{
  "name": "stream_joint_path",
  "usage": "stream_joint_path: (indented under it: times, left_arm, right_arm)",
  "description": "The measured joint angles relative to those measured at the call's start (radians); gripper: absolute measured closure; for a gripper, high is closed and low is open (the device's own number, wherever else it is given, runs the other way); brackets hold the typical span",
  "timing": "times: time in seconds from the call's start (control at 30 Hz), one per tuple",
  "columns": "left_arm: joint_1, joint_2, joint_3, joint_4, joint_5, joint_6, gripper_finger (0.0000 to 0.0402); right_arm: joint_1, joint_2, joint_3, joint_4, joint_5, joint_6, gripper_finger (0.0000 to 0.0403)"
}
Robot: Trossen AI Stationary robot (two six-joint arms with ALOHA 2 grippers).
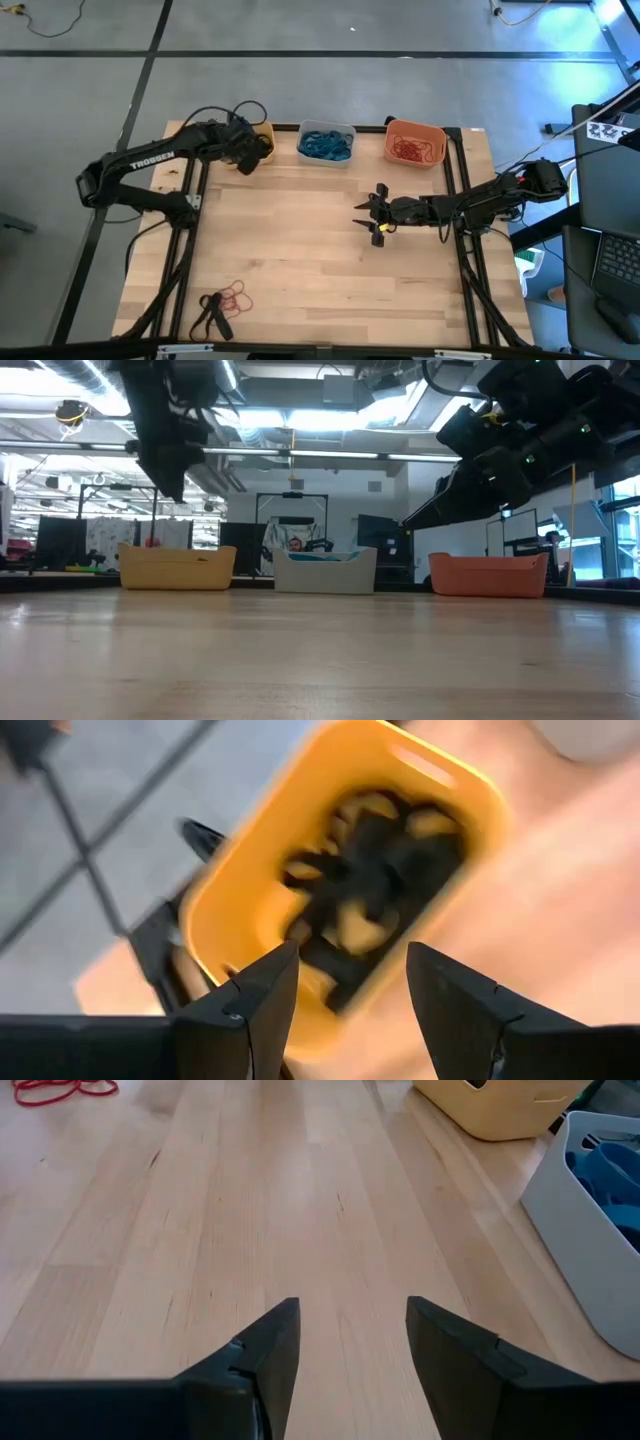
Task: Sort rubber bands into baskets
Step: Put the black rubber band into the yellow bin
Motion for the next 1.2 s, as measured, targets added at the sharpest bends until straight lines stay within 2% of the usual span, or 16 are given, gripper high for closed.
stream_joint_path:
  times: [0.1, 0.23, 0.33, 0.63, 0.77, 1.03, 1.2]
  left_arm:
    - [-0.072, -0.010, 0.035, -0.093, 0.111, -0.042, 0.0215]
    - [-0.226, -0.028, 0.029, -0.102, 0.269, -0.099, 0.0215]
    - [-0.361, -0.028, 0.029, -0.100, 0.316, -0.172, 0.0215]
    - [-0.711, -0.026, 0.029, -0.087, 0.322, -0.397, 0.0215]
    - [-0.835, -0.006, 0.029, -0.007, 0.308, -0.450, 0.0215]
    - [-1.008, 0.116, 0.029, 0.163, 0.280, -0.522, 0.0215]
    - [-1.062, 0.208, 0.028, 0.167, 0.297, -0.609, 0.0215]
  right_arm:
    - [0.000, 0.000, 0.000, -0.001, 0.000, 0.000, 0.0220]
    - [0.000, 0.000, 0.000, -0.013, 0.000, 0.001, 0.0220]
    - [0.000, 0.000, 0.000, -0.016, 0.000, 0.007, 0.0220]
    - [0.000, 0.000, 0.000, -0.010, 0.000, 0.002, 0.0220]
    - [0.000, 0.000, 0.000, -0.008, 0.000, 0.001, 0.0220]
    - [0.000, 0.000, 0.000, 0.006, 0.000, -0.001, 0.0220]
    - [0.000, 0.000, 0.000, 0.041, 0.000, -0.041, 0.0220]
